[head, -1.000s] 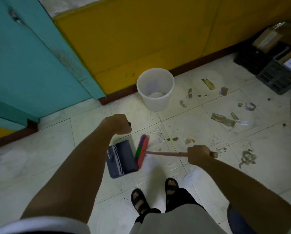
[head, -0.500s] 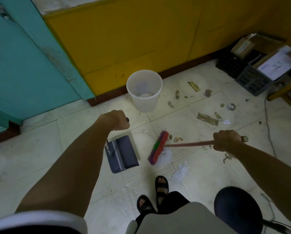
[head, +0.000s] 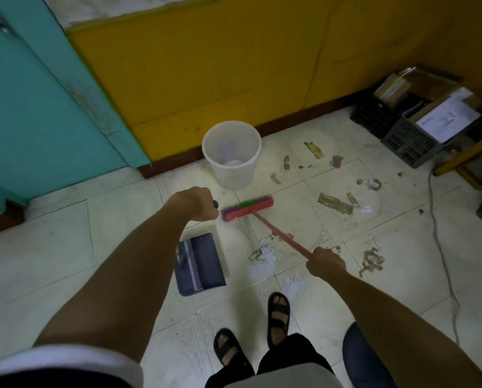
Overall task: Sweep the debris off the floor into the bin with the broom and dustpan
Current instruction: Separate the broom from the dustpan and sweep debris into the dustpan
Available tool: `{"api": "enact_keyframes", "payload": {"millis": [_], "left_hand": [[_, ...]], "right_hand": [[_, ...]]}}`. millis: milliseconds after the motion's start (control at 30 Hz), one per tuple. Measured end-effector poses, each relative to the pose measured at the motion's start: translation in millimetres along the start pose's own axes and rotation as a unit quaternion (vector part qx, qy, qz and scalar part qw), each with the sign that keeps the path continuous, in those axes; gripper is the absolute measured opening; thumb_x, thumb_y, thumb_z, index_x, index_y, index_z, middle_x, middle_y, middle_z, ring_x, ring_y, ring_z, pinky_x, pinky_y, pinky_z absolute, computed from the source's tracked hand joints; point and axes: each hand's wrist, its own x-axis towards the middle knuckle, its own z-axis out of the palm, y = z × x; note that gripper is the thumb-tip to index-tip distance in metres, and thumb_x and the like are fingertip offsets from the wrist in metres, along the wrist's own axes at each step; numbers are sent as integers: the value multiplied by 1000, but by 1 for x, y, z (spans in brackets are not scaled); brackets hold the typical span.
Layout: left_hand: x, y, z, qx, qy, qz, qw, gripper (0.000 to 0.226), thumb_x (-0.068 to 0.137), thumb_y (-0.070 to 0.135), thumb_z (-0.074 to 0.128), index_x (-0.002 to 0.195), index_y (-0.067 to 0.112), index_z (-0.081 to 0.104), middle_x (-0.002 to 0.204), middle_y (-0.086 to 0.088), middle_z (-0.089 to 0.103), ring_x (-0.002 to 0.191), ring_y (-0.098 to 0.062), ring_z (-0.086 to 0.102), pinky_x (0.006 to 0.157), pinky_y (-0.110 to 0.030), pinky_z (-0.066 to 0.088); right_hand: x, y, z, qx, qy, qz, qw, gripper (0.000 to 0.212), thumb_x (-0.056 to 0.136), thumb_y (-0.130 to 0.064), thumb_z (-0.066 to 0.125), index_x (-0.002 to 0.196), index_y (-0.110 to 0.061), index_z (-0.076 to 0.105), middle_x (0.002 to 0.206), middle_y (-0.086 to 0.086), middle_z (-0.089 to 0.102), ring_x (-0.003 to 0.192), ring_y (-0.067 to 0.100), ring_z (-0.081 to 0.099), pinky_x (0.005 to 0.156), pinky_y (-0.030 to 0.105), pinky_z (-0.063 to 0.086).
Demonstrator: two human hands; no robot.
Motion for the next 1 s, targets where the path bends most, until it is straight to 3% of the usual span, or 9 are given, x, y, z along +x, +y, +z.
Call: {"api": "enact_keyframes", "payload": {"millis": [233, 333, 433, 500, 633, 800, 933, 1000], "left_hand": [[31, 67, -2, 21, -45, -1, 999, 39, 91, 27, 53, 121, 2, 52, 106, -12, 57, 89, -23, 51, 78, -31, 42], [42, 90, -5, 18, -52, -12, 998, 38, 91, 27, 52, 121, 2, 52, 110, -14, 59, 92, -24, 53, 82, -33, 44], [53, 114, -11, 8, -55, -6, 998, 28, 91, 26, 51, 108, 4, 55, 97, -10, 57, 92, -25, 58, 80, -34, 46], [59, 126, -14, -1, -55, 3, 998, 17, 89, 25, 51, 90, 8, 53, 88, -7, 57, 85, -24, 57, 77, -33, 46], [61, 142, -16, 1, -55, 10, 998, 19, 85, 23, 51, 70, 13, 46, 73, -5, 54, 72, -21, 54, 74, -33, 45], [55, 143, -29, 8, -42, 38, 998, 13, 83, 21, 49, 77, 10, 53, 69, -7, 54, 62, -21, 51, 62, -29, 42], [48, 141, -34, 42, -45, 61, 996, 14, 82, 19, 45, 77, 9, 54, 70, -10, 53, 63, -25, 48, 57, -29, 39], [46, 143, -35, 50, -46, 67, 995, 13, 82, 17, 44, 79, 9, 53, 70, -10, 52, 62, -25, 46, 55, -28, 36]], "right_hand": [[44, 35, 14, 4, -44, -30, 999, 30, 97, -23, 45, 121, -8, 56, 113, 8, 65, 101, 23, 66, 83, 30, 51], [46, 74, 23, -3, -75, -25, 997, 30, 95, -26, 48, 119, -10, 55, 111, 6, 65, 99, 21, 66, 82, 30, 52], [44, 114, 21, 2, -88, -12, 996, 31, 92, -26, 48, 119, -12, 55, 113, 5, 65, 97, 21, 65, 84, 30, 52], [36, 139, 23, -6, -92, 0, 996, 29, 92, -26, 48, 117, -13, 54, 113, 3, 64, 90, 18, 61, 83, 29, 50], [21, 180, 21, -53, -71, 14, 996, 28, 91, -29, 47, 115, -18, 57, 111, -2, 64, 92, 14, 63, 82, 26, 50], [11, 185, -21, -112, -31, -8, 993, 31, 88, -29, 51, 117, -21, 57, 92, -6, 60, 76, 8, 61, 71, 25, 56], [2, 161, -54, -195, 30, -42, 979, 30, 87, -27, 51, 116, -22, 58, 95, -3, 64, 76, 11, 60, 77, 28, 56], [2, 137, -66, -234, 37, -70, 969, 26, 88, -27, 52, 112, -21, 60, 87, -3, 62, 74, 12, 61, 72, 29, 55]]}}
